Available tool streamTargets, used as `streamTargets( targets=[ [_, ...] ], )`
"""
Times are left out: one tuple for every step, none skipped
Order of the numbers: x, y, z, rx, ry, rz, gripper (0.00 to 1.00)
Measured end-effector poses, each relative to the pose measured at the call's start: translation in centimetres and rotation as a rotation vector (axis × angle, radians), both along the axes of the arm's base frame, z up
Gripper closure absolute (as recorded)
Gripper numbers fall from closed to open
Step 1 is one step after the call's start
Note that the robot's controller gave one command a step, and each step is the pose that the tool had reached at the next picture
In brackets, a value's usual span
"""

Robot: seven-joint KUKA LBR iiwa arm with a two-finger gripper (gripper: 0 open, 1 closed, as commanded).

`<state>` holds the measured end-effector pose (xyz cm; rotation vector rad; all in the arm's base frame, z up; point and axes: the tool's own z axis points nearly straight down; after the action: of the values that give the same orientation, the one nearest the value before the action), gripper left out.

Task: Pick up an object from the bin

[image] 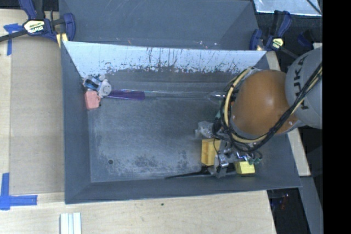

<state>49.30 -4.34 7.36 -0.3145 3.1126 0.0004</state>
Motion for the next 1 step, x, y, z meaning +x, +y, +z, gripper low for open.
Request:
streamTargets(
  targets=[
    [-0.79, -2.55, -0.24, -0.005, -0.001, 0.297, 1.00]
  ],
)
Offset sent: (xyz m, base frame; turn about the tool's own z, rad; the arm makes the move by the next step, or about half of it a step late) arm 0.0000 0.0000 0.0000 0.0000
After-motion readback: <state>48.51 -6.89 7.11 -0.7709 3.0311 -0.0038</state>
